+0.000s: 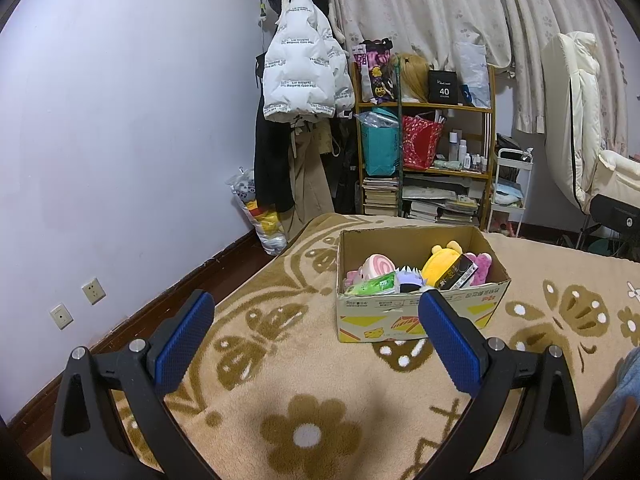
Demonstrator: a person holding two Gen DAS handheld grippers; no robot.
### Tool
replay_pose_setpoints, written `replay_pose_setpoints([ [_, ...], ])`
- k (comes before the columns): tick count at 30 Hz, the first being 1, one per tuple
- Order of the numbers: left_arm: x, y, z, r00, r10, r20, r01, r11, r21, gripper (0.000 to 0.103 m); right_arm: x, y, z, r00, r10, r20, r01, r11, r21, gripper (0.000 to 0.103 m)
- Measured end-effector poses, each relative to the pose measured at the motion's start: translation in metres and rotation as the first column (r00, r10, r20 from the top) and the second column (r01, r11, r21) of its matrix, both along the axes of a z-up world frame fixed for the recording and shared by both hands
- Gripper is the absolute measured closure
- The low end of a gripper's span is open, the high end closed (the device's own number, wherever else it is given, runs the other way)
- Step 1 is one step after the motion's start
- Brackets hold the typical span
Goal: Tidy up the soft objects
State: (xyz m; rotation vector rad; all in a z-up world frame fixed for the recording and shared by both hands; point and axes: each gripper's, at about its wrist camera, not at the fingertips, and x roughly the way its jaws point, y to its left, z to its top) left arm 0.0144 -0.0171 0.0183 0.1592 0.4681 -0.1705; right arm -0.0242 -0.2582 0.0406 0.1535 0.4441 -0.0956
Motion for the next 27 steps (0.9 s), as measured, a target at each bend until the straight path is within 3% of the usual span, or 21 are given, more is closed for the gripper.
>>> replay_pose_setpoints([
  [27, -0.0037, 0.0015, 0.0046, 1.000, 0.009, 0.000, -0.009, 1.000, -0.024, 0.002, -0.0006, -0.0010, 0.0005, 1.000, 0.004, -0.004, -0.004, 1.000, -0.004, 0.000],
])
